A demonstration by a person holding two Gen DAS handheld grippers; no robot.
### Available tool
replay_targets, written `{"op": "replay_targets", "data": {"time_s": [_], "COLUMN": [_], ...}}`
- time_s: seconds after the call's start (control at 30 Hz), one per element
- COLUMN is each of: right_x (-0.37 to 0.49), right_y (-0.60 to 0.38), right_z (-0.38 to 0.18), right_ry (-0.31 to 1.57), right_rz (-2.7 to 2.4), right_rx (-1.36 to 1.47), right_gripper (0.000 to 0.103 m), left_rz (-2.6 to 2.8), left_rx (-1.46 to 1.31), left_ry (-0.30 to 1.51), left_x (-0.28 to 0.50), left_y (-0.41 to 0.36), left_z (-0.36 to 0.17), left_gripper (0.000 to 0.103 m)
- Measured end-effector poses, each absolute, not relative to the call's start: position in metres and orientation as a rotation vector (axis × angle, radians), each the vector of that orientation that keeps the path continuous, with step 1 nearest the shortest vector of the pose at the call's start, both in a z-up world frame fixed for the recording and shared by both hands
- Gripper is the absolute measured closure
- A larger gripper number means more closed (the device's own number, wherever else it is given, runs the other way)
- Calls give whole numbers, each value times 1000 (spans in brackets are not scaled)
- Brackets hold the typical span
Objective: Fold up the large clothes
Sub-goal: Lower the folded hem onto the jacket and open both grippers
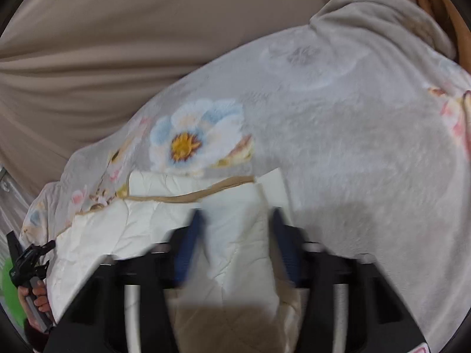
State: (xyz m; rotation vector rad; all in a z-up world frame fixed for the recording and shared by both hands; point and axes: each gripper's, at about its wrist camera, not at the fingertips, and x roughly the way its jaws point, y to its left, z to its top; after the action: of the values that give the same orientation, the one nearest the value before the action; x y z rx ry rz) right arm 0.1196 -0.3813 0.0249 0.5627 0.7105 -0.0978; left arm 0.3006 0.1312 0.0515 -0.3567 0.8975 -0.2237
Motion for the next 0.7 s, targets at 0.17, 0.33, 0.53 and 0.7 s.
{"op": "replay_targets", "data": {"time_s": [0.17,0.33,0.53,0.7], "right_x": [60,94,108,81], "right_y": [-371,-376,-367,-366], "right_z": [88,33,12,49], "right_ry": [350,645,772,652], "right_rz": [55,-129,-179,-273], "right_rx": [545,487,431,410], "right_gripper": [94,95,91,80], "left_rz": [-272,-205,-167,-101], "left_rx": [-333,-221,-193,-188], "left_ry": [687,822,859,714], "left_x": [258,276,282,263], "left_y": [128,112,105,118], "left_z": [97,60,37,77], "left_gripper": [93,92,87,64]}}
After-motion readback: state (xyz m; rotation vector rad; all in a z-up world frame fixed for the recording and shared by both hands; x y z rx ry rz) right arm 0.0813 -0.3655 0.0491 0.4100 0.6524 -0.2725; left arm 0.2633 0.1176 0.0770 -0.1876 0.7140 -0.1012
